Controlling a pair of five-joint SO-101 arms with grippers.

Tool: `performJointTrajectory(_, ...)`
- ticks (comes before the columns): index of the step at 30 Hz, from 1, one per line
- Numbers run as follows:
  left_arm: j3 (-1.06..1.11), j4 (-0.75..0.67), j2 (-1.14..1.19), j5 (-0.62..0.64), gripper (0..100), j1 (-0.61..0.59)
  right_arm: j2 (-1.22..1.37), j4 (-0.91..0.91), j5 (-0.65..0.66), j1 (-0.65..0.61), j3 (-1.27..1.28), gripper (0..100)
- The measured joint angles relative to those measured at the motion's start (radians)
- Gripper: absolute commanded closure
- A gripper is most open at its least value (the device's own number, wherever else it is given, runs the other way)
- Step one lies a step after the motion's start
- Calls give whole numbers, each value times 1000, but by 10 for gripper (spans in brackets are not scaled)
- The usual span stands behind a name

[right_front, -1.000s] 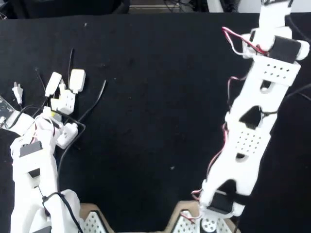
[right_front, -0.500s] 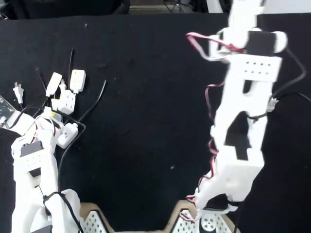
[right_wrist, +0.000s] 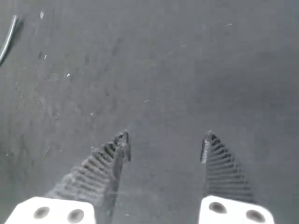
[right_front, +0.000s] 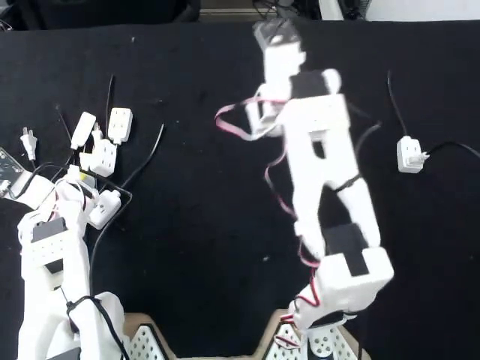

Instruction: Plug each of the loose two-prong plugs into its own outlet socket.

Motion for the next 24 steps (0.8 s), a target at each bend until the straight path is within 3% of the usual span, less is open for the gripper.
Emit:
performJointTrajectory(11, 0, 0, 0, -8, 802, 12, -235, -807, -74, -55, 838, 769)
performJointTrajectory(17, -72, 40, 0, -130, 799, 18, -321, -921, -74, -173, 993, 768)
performJointTrajectory(24, -379, 384, 49, -311, 798, 31, -330, -936, -74, -308, 1026, 769)
